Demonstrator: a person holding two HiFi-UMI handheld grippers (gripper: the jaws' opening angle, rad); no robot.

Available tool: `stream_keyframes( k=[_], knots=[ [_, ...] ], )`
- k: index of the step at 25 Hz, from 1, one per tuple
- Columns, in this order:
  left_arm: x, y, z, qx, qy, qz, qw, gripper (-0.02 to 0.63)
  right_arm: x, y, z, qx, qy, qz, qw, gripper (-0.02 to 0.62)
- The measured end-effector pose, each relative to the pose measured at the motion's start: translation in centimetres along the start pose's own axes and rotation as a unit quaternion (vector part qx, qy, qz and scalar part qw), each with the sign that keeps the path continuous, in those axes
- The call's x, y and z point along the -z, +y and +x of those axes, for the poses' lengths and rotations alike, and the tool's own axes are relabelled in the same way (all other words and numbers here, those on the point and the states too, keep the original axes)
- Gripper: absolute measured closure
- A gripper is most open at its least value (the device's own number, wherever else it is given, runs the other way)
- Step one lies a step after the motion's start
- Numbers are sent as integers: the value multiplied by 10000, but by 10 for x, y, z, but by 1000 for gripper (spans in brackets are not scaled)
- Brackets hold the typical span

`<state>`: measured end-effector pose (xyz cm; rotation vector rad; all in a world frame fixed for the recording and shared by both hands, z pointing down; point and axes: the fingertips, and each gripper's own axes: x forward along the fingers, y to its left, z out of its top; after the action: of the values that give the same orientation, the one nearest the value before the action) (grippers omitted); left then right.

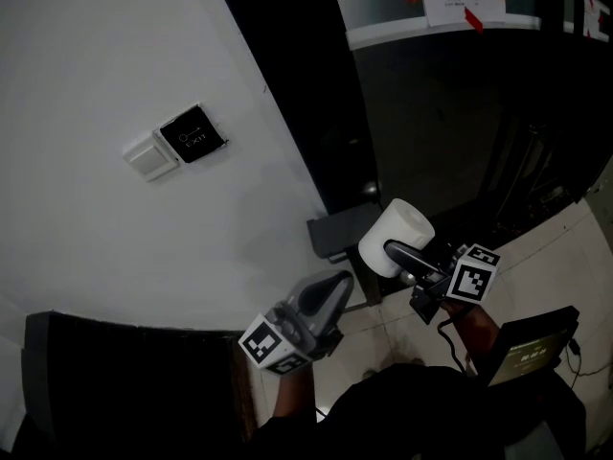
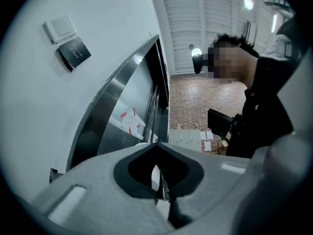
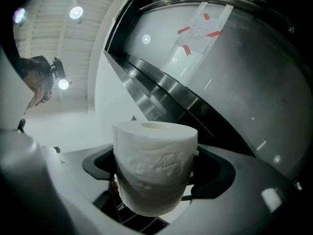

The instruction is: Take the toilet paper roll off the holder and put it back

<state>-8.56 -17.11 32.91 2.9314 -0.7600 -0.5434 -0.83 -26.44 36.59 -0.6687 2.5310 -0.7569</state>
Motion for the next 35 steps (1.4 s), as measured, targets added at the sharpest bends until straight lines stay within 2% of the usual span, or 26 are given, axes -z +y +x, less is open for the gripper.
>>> stream_keyframes(
  k=[8, 14, 23, 25, 29, 32, 35],
  knots=[
    [-2, 1, 3, 24, -22, 35, 10000, 606, -17, -14, -4, 147, -260, 62, 9995, 144],
    [-1, 9, 1, -22, -55, -29, 10000, 606, -42, -50, -12, 555, -624, 61, 9965, 144],
    [5, 19, -9, -148, -10, -71, 9999, 606, -26, -124, -31, 953, -1165, 1076, 9827, 144],
    [4, 20, -10, -184, -10, -108, 9998, 606, -12, -149, -36, 1230, -1281, 1404, 9740, 144],
    [7, 23, -15, -312, 38, -136, 9994, 606, 28, -188, -41, 1637, -1531, 2498, 9420, 144],
    [7, 25, -22, -381, 67, -98, 9992, 606, 53, -200, -38, 1680, -1604, 3026, 9244, 146],
    [8, 27, -28, -474, 80, -124, 9988, 606, 70, -199, -29, 1611, -1574, 3366, 9143, 146]
  ],
)
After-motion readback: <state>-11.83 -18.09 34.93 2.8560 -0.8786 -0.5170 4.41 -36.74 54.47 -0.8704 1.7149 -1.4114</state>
